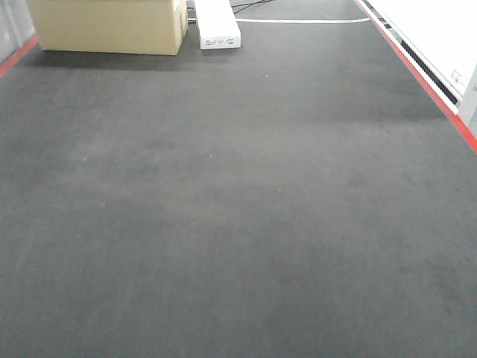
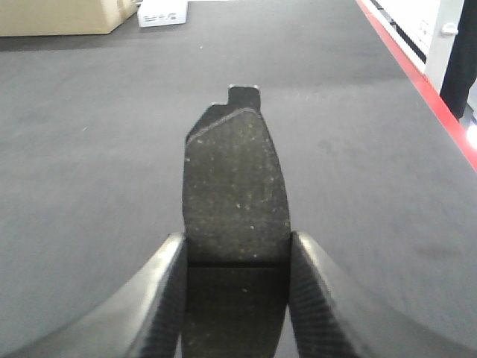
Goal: Move and align brake pads A on conveyor
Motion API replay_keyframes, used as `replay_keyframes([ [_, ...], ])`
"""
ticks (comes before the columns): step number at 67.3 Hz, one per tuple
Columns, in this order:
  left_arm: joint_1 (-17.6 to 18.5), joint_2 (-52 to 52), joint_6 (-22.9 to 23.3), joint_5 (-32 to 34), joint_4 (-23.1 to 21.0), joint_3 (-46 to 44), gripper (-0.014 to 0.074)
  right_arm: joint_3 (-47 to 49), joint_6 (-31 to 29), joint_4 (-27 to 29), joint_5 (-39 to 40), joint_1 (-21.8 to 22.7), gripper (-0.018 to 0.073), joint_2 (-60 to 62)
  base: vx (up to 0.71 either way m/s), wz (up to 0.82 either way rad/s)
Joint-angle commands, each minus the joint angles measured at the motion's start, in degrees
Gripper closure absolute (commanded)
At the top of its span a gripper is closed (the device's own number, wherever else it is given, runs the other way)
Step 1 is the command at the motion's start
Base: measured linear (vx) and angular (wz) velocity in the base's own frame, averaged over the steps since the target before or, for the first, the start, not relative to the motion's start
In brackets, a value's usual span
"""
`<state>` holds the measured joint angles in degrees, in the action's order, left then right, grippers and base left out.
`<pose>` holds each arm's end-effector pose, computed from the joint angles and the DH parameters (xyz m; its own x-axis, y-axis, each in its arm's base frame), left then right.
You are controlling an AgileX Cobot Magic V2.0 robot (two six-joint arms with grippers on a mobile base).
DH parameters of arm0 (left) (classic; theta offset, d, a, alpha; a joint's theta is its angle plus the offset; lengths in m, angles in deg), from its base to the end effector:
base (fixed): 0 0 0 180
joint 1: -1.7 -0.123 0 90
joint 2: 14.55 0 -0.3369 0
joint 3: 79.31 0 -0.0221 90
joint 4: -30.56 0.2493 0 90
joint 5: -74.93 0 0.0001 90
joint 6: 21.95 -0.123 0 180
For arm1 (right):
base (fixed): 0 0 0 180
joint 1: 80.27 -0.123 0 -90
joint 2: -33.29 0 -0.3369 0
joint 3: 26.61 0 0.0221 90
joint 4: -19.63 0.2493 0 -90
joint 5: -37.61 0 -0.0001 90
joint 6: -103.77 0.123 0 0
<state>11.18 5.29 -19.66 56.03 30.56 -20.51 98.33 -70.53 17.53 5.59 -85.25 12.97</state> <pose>0.0445 -0.0074 0.2919 -0.1359 -0.0178 -0.9906 0.1594 0.9864 -0.0396 0.0371 0.0008 0.2875 -0.3016 0.0423 -0.9525 -0.0478 0.9971 0.0594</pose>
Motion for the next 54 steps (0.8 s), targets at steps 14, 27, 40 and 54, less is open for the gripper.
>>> replay_keyframes([
  [14, 0.19, 0.56, 0.19, 5.85, 0.0, -1.55, 0.0602, 1.82, -0.27, -0.42, 5.3, 0.28, 0.0566, -0.51, 0.29, -0.06],
  [27, 0.19, 0.56, 0.19, 5.85, 0.0, -1.55, 0.0602, 1.82, -0.27, -0.42, 5.36, 0.28, 0.0566, -0.51, 0.22, 0.01],
  [40, 0.19, 0.56, 0.19, 5.85, 0.0, -1.55, 0.0602, 1.82, -0.27, -0.42, 5.36, 0.28, 0.0566, -0.51, 0.1, 0.04],
  [54, 0.19, 0.56, 0.19, 5.85, 0.0, -1.55, 0.0602, 1.82, -0.27, -0.42, 5.36, 0.28, 0.0566, -0.51, 0.01, 0.0],
])
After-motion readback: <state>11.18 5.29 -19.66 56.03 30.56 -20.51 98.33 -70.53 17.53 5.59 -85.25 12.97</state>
